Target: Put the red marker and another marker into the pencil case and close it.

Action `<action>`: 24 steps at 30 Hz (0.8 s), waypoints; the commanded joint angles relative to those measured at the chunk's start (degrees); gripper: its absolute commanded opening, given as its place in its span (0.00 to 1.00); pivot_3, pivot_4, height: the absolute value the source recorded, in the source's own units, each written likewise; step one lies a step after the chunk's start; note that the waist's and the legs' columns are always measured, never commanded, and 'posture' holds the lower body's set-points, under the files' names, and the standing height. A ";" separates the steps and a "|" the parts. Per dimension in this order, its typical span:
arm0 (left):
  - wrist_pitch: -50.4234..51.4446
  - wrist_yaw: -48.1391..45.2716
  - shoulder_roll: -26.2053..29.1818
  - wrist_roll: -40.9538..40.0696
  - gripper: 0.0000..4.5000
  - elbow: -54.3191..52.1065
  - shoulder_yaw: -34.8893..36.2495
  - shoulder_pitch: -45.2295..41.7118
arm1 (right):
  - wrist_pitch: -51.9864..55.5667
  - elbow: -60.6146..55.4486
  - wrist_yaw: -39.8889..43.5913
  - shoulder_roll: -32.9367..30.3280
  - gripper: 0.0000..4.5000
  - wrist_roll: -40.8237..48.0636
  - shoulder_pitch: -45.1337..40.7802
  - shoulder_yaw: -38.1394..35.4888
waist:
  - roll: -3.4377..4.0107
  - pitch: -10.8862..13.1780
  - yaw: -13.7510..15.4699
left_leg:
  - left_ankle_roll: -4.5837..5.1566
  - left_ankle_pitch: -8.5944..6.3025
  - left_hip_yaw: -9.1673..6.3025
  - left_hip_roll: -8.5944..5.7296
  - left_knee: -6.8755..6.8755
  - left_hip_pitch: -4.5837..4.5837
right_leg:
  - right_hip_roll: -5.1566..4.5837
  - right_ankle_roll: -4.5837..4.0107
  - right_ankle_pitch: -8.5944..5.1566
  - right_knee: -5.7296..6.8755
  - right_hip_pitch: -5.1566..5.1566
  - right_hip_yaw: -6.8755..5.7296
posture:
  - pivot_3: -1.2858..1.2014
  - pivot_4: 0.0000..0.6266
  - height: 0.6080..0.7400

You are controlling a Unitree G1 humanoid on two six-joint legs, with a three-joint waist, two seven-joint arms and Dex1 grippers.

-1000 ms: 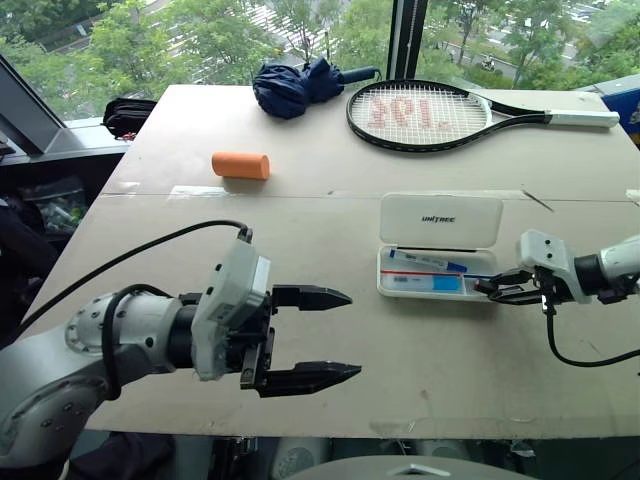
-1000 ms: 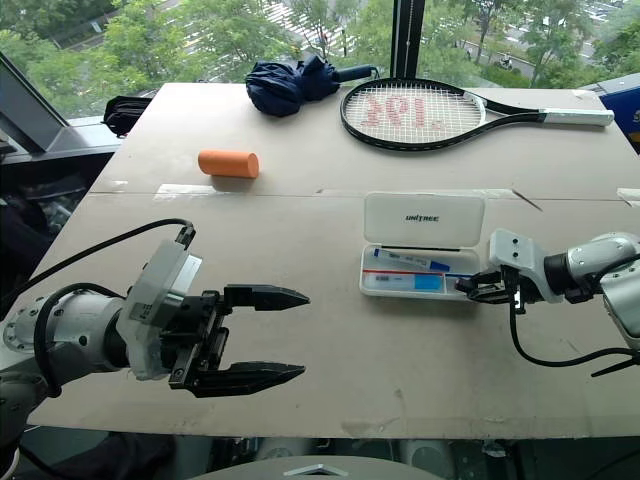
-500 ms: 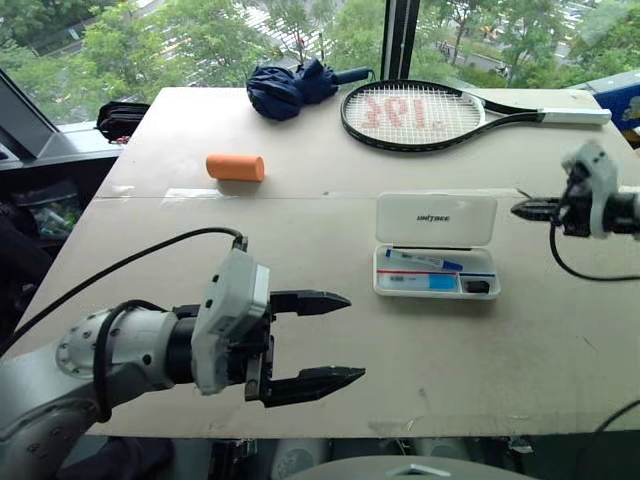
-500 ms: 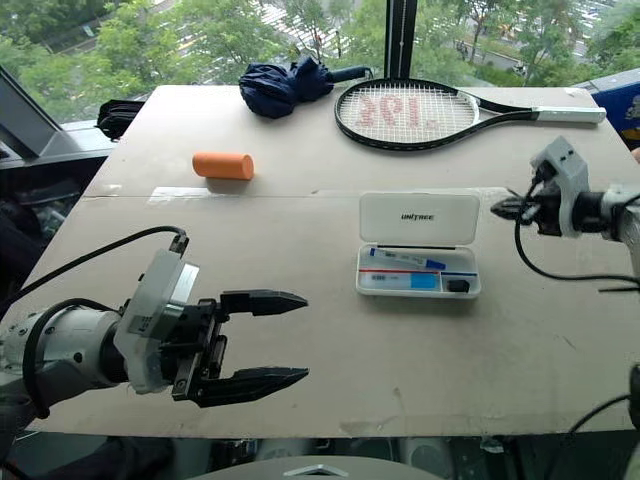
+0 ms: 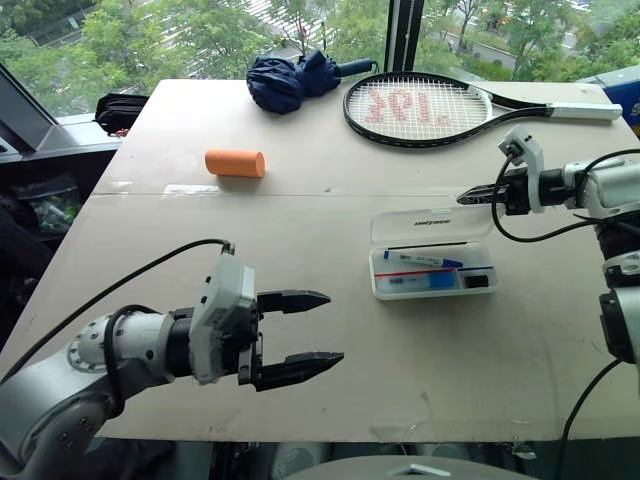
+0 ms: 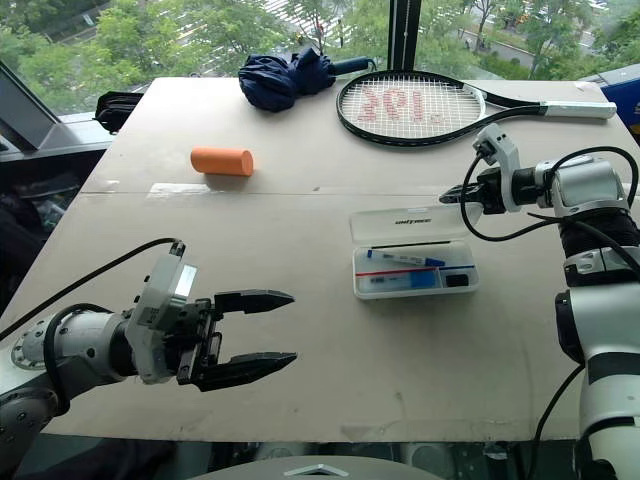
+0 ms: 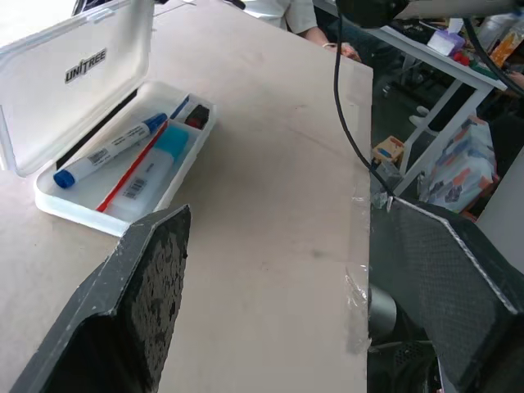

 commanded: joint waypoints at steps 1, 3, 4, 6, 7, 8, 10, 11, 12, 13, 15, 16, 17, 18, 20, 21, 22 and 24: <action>-1.92 0.13 -0.64 0.12 0.87 -2.65 1.04 0.32 | 1.75 -10.39 7.41 -3.44 0.03 1.01 3.18 2.70 | 0.00 0.00 0.04 | 0.01 0.00 -0.02 0.00 0.01 0.02 | 0.00 0.00 0.00 0.00 0.03 -0.01 | 0.52 0.24 0.94; -2.12 0.40 -0.85 0.22 0.87 -2.52 0.41 -0.07 | 2.25 -18.38 6.88 -4.32 0.03 -0.12 8.29 5.58 | -0.03 -0.02 -0.04 | 0.02 -0.01 -0.11 -0.01 0.02 0.05 | -0.01 -0.01 0.00 -0.01 0.11 -0.08 | 0.52 0.24 0.94; -2.18 0.38 -0.92 0.35 0.87 -2.41 0.12 -0.30 | 1.55 -20.98 6.15 -4.35 0.03 -0.83 10.58 6.58 | -0.03 -0.02 -0.06 | 0.02 -0.01 -0.10 0.00 0.04 0.10 | -0.01 -0.01 0.00 0.00 0.16 -0.08 | 0.52 0.24 0.94; -2.17 0.45 -1.03 0.46 0.87 -2.15 -0.55 -1.07 | -0.46 -25.31 3.71 -4.30 0.03 -2.80 15.32 8.49 | -0.05 -0.05 -0.11 | 0.02 -0.01 -0.16 0.00 0.04 0.11 | -0.01 -0.01 0.00 0.03 0.17 -0.12 | 0.52 0.24 0.94; -2.14 0.47 -1.03 0.46 0.87 -2.02 -0.75 -1.37 | -0.84 -26.79 2.71 -4.31 0.03 -3.46 16.77 8.98 | -0.05 -0.05 -0.11 | 0.02 -0.01 -0.17 0.00 0.04 0.11 | 0.00 -0.01 0.00 0.03 0.18 -0.12 | 0.52 0.24 0.94; -2.13 0.39 -1.03 0.57 0.87 -1.83 -0.96 -1.65 | -2.13 -27.78 0.82 -4.20 0.03 -5.14 18.72 9.94 | 0.07 -0.10 -0.27 | 0.02 -0.01 -0.17 -0.01 0.05 0.10 | 0.01 -0.01 0.00 0.06 0.17 -0.13 | 0.52 0.24 0.94; -2.15 -0.32 -0.83 1.22 0.87 -1.24 -1.30 -1.93 | -6.86 -30.10 -3.19 -5.27 0.03 -10.20 24.50 13.06 | -0.17 -0.36 -0.29 | 0.01 -0.01 -0.11 0.00 0.04 0.26 | 0.04 -0.01 0.00 0.07 0.27 -0.07 | 0.52 0.24 0.94; -2.24 -0.78 -0.66 1.68 0.87 -0.95 -1.40 -1.91 | -8.98 -30.91 -4.94 -5.87 0.03 -12.24 27.12 14.06 | -0.36 -0.50 -0.25 | 0.01 -0.01 -0.16 0.02 0.03 0.30 | 0.06 -0.01 0.00 0.06 0.32 -0.11 | 0.52 0.24 0.94; -2.35 -1.14 -0.57 2.04 0.87 -0.72 -1.44 -1.83 | -10.63 -31.47 -6.54 -6.31 0.03 -13.43 29.31 14.08 | -0.51 -0.61 -0.19 | 0.01 -0.01 -0.18 0.04 0.01 0.44 | 0.08 -0.02 -0.01 0.04 0.46 -0.14 | 0.52 0.24 0.94; -2.37 -1.29 -0.50 2.24 0.87 -0.62 -1.39 -1.67 | -11.33 -32.69 -7.54 -6.56 0.03 -12.82 31.24 12.48 | -0.68 -0.87 -0.06 | 0.02 -0.02 -0.18 0.04 -0.06 0.76 | 0.08 -0.03 -0.02 -0.05 0.77 -0.15 | 0.52 0.24 0.94; -2.30 -1.78 0.15 3.71 0.87 -0.31 -1.06 -0.71 | -12.06 -38.56 -9.20 -5.27 0.03 -5.05 36.21 2.52 | -0.98 -1.20 0.37 | 0.02 -0.05 -0.32 0.05 -0.22 1.46 | 0.06 -0.11 -0.09 -0.36 1.57 -0.32 | 0.52 0.24 0.94; -2.41 -2.09 0.32 4.40 0.87 -0.16 -0.84 -0.06 | -12.58 -42.05 -9.71 -4.62 0.03 -1.08 38.70 -2.81 | -1.09 -1.25 0.66 | 0.02 -0.05 -0.44 0.04 -0.25 1.74 | 0.05 -0.31 -0.21 -0.49 1.94 -0.44 | 0.52 0.24 0.94; -2.66 -2.46 0.38 5.13 0.87 -0.08 -0.70 0.55 | -13.10 -45.32 -10.48 -4.26 0.03 1.85 41.07 -7.56 | -1.25 -1.32 1.19 | 0.01 -0.06 -0.55 0.05 -0.25 1.88 | 0.03 -0.35 -0.23 -0.65 2.19 -0.53 | 0.52 0.24 0.94; -2.87 -2.48 0.33 5.98 0.87 0.05 -0.65 1.15 | -14.41 -48.28 -12.50 -3.58 0.03 3.83 43.54 -12.90 | -1.29 -1.32 1.29 | 0.01 -0.06 -0.59 0.05 -0.24 1.81 | 0.02 -0.36 -0.23 -0.77 2.22 -0.54 | 0.52 0.24 0.94; -3.62 -2.70 0.04 7.82 0.87 0.56 -0.59 2.13 | -17.73 -53.70 -15.21 -3.25 0.08 5.61 49.83 -21.08 | -0.54 -0.86 1.34 | 0.01 -0.06 -0.55 0.00 -0.15 1.69 | -0.06 -0.36 -0.21 -0.81 2.19 -0.48 | 0.52 0.24 0.94; -3.42 -2.35 -0.49 7.51 0.87 1.10 0.00 2.75 | -19.02 -56.70 -15.15 -3.50 0.14 6.21 54.83 -24.79 | -0.21 -0.69 1.38 | 0.01 -0.05 -0.46 -0.05 -0.12 1.61 | -0.12 -0.36 -0.20 -0.77 2.11 -0.39 | 0.52 0.24 0.94; -3.34 -2.54 -0.93 7.07 0.87 1.73 0.85 3.59 | -19.95 -58.97 -14.76 -3.70 0.20 6.89 58.98 -27.23 | 0.00 -0.67 1.54 | 0.02 -0.05 -0.44 -0.09 -0.12 1.57 | -0.16 -0.35 -0.20 -0.76 2.07 -0.37 | 0.52 0.24 0.94; -4.84 -5.16 -0.72 9.19 0.87 2.66 2.47 6.63 | -19.07 -62.34 -14.39 -3.57 0.40 9.33 65.99 -32.57 | 0.03 -0.65 1.43 | 0.02 -0.05 -0.64 -0.12 -0.15 1.48 | -0.19 -0.23 -0.15 -0.74 2.04 -0.47 | 0.52 0.24 0.94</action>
